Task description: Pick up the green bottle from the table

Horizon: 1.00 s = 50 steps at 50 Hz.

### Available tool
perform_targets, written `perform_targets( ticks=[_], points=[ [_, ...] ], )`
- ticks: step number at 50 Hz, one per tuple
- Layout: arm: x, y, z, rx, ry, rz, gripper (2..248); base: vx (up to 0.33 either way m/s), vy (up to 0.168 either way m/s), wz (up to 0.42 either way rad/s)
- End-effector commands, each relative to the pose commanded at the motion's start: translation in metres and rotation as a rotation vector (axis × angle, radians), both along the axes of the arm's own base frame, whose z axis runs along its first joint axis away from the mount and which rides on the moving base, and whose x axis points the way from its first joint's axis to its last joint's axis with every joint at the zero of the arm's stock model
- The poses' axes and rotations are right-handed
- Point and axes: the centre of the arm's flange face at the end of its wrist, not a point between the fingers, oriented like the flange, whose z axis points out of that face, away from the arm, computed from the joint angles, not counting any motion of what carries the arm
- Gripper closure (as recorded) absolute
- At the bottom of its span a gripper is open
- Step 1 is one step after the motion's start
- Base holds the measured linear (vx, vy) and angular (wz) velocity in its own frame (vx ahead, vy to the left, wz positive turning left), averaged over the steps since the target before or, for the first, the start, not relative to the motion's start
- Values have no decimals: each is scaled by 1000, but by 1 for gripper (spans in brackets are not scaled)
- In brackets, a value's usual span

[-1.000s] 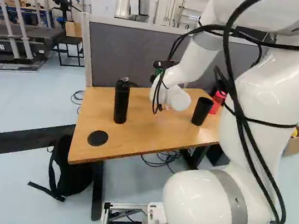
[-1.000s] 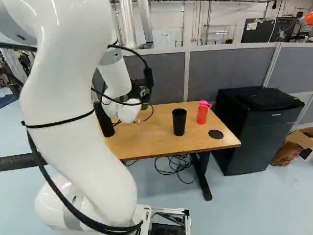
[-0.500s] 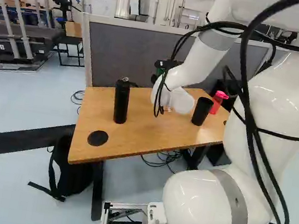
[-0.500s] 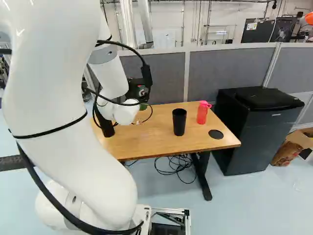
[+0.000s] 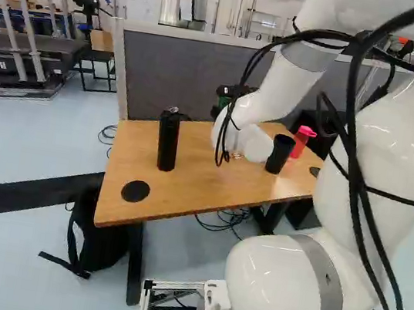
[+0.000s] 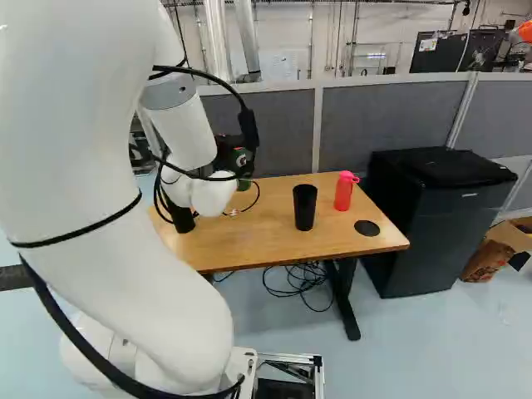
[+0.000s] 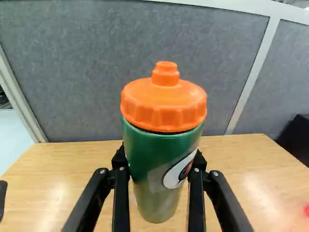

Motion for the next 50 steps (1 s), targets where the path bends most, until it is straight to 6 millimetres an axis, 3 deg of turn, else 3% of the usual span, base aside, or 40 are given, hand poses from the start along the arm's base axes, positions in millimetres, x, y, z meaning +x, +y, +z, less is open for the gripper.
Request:
perform_targets(
  ticks=[50],
  points=[
    [-106, -21, -21, 4, 124, -70, 141, 0, 0, 0]
  ],
)
